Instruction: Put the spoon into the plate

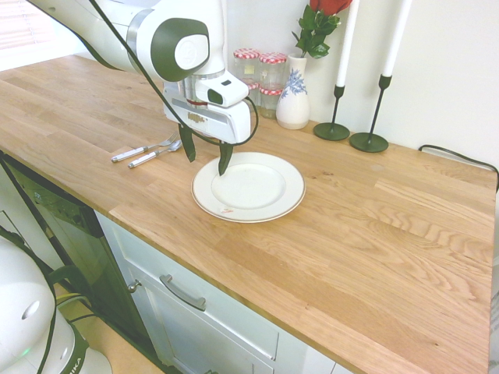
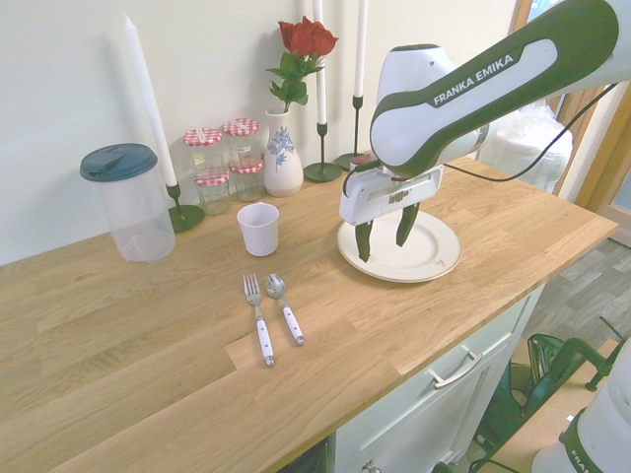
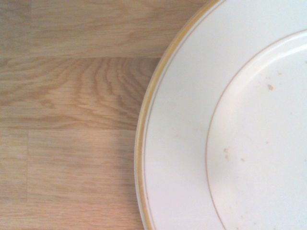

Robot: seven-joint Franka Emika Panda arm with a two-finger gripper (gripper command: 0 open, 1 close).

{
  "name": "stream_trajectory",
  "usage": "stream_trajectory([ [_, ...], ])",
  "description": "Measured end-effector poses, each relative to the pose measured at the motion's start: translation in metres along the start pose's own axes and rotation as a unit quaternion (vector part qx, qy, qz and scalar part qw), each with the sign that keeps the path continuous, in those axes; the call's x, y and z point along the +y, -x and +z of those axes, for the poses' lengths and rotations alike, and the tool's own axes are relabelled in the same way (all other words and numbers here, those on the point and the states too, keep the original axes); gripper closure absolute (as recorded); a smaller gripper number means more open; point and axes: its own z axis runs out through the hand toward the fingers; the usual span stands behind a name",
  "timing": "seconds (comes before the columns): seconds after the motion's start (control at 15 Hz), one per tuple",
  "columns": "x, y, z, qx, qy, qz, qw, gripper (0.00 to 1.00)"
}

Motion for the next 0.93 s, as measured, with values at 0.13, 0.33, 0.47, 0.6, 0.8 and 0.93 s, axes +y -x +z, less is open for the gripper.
stream_trajectory([
  [0.13, 0.000, 0.000, 0.000, 0.000, 0.000, -0.001, 1.000, 0.00],
  [0.33, -0.007, 0.007, -0.003, 0.002, 0.001, 0.009, 1.000, 0.00],
  [0.47, -0.026, 0.031, -0.007, 0.007, 0.004, 0.011, 1.000, 0.00],
  [0.6, -0.047, 0.064, -0.008, 0.015, 0.006, 0.003, 1.000, 0.00],
  [0.8, -0.073, 0.113, -0.002, 0.029, 0.004, 0.016, 0.999, 0.00],
  [0.93, -0.085, 0.142, 0.008, 0.032, 0.002, 0.033, 0.999, 0.00],
])
